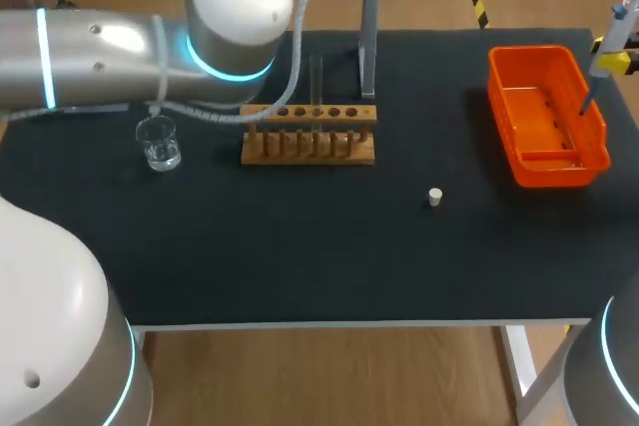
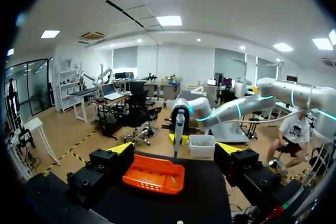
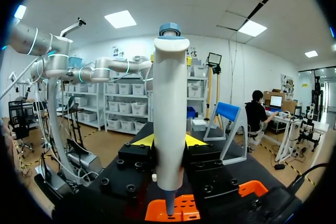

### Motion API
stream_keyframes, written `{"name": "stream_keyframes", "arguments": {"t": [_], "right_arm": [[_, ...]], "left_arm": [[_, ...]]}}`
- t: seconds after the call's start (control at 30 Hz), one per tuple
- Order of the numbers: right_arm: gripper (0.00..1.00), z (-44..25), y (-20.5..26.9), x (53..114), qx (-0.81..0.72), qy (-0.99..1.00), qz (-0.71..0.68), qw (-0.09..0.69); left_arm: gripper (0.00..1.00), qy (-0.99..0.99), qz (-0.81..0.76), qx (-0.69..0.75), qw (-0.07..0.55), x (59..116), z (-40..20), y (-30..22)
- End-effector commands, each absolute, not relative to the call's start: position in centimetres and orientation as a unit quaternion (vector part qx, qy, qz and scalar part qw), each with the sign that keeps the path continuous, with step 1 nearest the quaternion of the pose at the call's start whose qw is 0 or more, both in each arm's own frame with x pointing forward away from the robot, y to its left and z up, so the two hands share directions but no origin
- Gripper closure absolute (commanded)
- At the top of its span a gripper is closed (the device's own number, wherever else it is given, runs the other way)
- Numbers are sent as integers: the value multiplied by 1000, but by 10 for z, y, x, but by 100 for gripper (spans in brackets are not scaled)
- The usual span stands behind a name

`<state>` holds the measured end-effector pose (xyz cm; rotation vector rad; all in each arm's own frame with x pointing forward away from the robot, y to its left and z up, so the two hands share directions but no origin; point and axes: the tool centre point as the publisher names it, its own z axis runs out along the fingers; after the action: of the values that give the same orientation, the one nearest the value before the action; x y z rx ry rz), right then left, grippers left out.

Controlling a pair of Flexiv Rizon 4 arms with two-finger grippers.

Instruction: Invert the test tube, pick up the pipette, mount the tip to pipette, aspirate from beaker and dispense into the tube, eject the tip, return the pipette, and cap with the stopper.

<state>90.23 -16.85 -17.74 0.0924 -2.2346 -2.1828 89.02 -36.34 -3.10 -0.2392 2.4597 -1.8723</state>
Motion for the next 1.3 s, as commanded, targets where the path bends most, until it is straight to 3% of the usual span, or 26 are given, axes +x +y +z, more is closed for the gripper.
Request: {"name": "stream_keyframes", "arguments": {"t": [0.03,0.57,0.87,1.3], "right_arm": [[100,-177,-169,902,30,-716,-698,9],[100,-177,-169,902,30,-716,-698,9],[100,-177,-169,902,30,-716,-698,9],[100,-177,-169,902,30,-716,-698,9]], "left_arm": [[0,782,-616,-92,33,868,-36,-331],[0,756,-638,-137,42,829,-71,-311],[0,741,-669,-67,-5,828,-75,-311],[0,729,-681,-61,5,817,-86,-296]]}}
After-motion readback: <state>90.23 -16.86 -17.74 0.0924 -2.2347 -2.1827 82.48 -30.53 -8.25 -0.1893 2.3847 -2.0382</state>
